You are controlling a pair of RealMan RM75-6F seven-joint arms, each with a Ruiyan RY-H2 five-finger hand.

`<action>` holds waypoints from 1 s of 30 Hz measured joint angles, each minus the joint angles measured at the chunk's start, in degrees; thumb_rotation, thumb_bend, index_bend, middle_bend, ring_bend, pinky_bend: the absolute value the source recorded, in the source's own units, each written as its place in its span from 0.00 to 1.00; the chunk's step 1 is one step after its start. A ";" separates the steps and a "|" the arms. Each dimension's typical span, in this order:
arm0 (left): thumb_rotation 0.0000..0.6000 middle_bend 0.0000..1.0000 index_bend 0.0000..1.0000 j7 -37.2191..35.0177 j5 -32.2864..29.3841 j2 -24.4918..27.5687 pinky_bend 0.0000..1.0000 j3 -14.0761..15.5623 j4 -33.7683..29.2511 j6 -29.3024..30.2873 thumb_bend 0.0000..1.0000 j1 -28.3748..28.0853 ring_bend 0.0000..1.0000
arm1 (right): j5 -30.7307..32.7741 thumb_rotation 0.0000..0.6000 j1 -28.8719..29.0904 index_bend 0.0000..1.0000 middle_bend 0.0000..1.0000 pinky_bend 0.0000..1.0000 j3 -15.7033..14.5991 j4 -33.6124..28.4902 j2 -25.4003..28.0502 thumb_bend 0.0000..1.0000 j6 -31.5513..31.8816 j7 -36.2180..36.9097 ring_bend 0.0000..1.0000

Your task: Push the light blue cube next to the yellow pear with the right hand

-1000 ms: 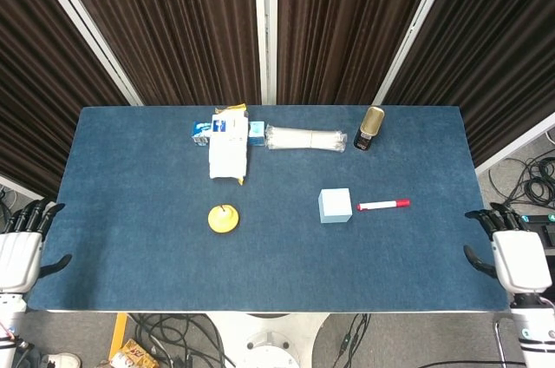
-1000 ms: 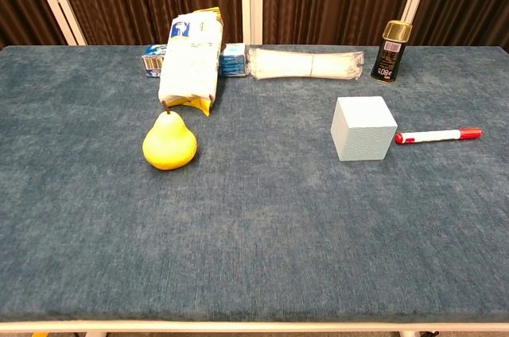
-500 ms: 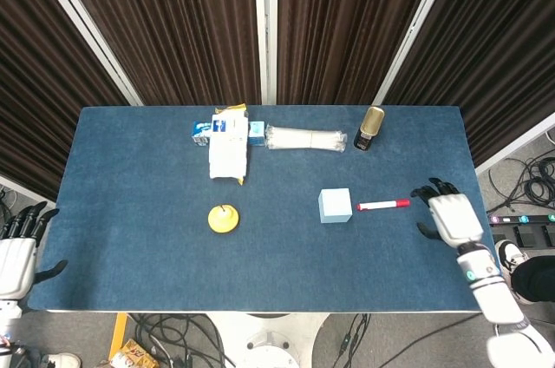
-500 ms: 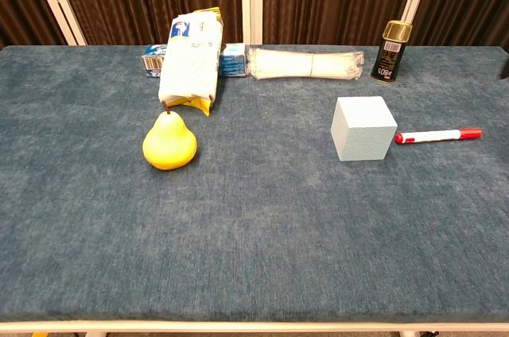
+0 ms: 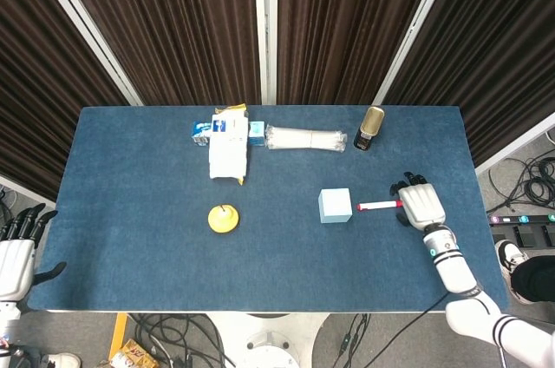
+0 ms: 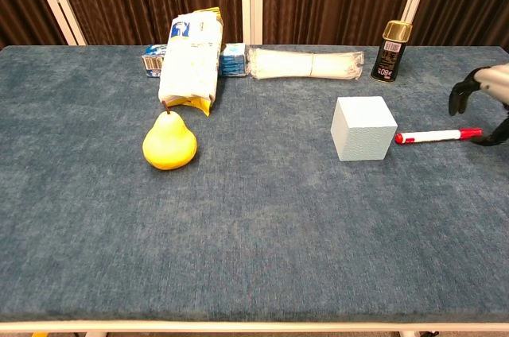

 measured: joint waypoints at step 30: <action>1.00 0.20 0.22 -2.03 -0.47 -0.72 0.18 -0.14 1.91 -0.32 0.10 0.57 0.12 | 0.66 1.00 3.97 0.58 0.53 0.21 -0.73 11.34 -8.02 0.34 -2.97 2.98 0.18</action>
